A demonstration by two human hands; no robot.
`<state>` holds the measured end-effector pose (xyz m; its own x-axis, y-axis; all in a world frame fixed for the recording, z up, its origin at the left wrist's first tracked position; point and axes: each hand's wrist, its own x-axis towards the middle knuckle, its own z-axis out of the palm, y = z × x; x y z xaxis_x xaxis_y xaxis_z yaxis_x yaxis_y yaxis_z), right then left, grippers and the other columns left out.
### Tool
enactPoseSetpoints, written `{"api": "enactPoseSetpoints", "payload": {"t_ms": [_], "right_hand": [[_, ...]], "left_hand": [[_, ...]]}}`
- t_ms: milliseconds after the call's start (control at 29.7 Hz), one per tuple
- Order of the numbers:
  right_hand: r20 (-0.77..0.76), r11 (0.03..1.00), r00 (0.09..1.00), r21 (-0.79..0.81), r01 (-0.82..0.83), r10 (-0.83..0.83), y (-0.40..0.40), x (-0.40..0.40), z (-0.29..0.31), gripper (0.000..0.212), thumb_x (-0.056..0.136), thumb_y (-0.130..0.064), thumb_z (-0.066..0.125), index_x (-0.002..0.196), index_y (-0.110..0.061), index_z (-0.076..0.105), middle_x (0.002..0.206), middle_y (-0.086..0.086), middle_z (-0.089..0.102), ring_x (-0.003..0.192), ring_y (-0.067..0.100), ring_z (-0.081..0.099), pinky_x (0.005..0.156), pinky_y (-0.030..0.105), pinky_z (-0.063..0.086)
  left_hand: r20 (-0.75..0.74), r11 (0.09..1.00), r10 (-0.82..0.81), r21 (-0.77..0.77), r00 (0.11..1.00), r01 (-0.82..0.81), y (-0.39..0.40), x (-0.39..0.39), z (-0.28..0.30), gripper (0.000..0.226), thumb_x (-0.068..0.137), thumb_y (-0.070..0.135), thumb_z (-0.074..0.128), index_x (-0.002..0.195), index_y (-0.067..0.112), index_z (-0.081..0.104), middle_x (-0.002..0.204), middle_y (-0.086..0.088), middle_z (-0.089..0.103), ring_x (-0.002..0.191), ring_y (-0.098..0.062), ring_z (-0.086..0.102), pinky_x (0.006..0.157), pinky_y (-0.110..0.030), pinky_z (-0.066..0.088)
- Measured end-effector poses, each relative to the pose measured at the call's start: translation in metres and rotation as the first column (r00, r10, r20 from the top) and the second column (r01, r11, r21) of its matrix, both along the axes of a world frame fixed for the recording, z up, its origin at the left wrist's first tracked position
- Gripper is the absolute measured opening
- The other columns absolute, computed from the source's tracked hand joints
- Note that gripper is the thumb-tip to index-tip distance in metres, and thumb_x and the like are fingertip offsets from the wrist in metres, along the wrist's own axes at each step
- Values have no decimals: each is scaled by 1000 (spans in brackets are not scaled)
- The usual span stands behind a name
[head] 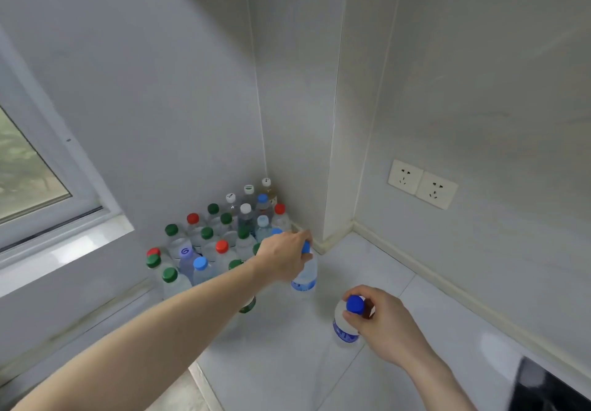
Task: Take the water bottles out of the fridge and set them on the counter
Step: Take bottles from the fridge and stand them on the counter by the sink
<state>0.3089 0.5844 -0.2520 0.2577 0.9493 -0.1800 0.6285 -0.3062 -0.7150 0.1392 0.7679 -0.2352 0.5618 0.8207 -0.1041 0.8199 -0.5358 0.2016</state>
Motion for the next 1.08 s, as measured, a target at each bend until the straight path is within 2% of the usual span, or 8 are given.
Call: {"api": "enactPoseSetpoints", "payload": {"t_ms": [101,169,270,371,540,742,843,1079], "right_hand": [[4,1000,1000,-29,11,-11,17,12,-9,11,87,-27,72,90,-37,68,85,-7,68,75,12,62,76,33,55],[1,999,1000,-36,19,-19,27,18,-13,10,86,-27,72,90,-35,68,85,-6,69,78,14,63,79,36,56],[-10,999,1000,-41,17,-18,44,28,-19,13,85,-29,73,91,-39,68,87,-10,70,78,9,63,77,33,56],[-1,999,1000,-43,8,-8,55,33,-20,14,86,-30,72,92,-41,67,90,-13,69,80,6,63,77,30,55],[2,998,1000,-54,31,-31,70,38,-21,10,87,-27,70,92,-36,68,89,-10,69,82,10,63,78,32,55],[-5,995,999,-81,51,-52,69,41,-29,11,87,-28,70,94,-36,67,88,-10,69,80,9,63,76,30,54],[1,994,998,-95,57,-57,68,41,-31,10,87,-27,69,95,-34,68,88,-9,70,79,9,63,74,29,54],[6,995,1000,-95,-16,17,76,29,-34,11,90,-25,69,96,-34,68,87,-10,68,76,-15,61,71,24,52]], "left_hand": [[-36,1000,24,-2,999,-24,35,21,-9,28,103,40,54,125,24,50,118,-2,63,102,-29,62,73,-36,42],[-41,999,44,3,998,-44,54,31,-14,23,102,38,55,120,23,50,113,-2,65,97,-28,63,72,-37,44],[-49,997,74,-10,996,-75,81,44,-24,21,101,36,56,117,22,52,108,-2,65,95,-26,62,80,-41,53],[-74,995,99,-14,992,-100,101,52,-35,20,101,35,56,116,23,51,104,-1,64,91,-25,62,79,-40,54],[-144,993,104,-37,984,-111,128,61,-50,19,101,32,58,115,21,51,102,-1,64,89,-23,62,82,-40,56],[-188,990,137,-12,972,-142,141,69,-60,22,103,27,54,123,17,49,101,-3,60,87,-23,57,73,-36,46],[-176,985,172,2,969,-175,145,69,-60,22,100,23,55,121,17,50,98,-3,60,86,-24,58,71,-37,48],[-125,986,155,-37,980,-161,136,55,-52,23,101,29,53,122,20,54,109,-3,65,95,-26,61,78,-39,53]]}}
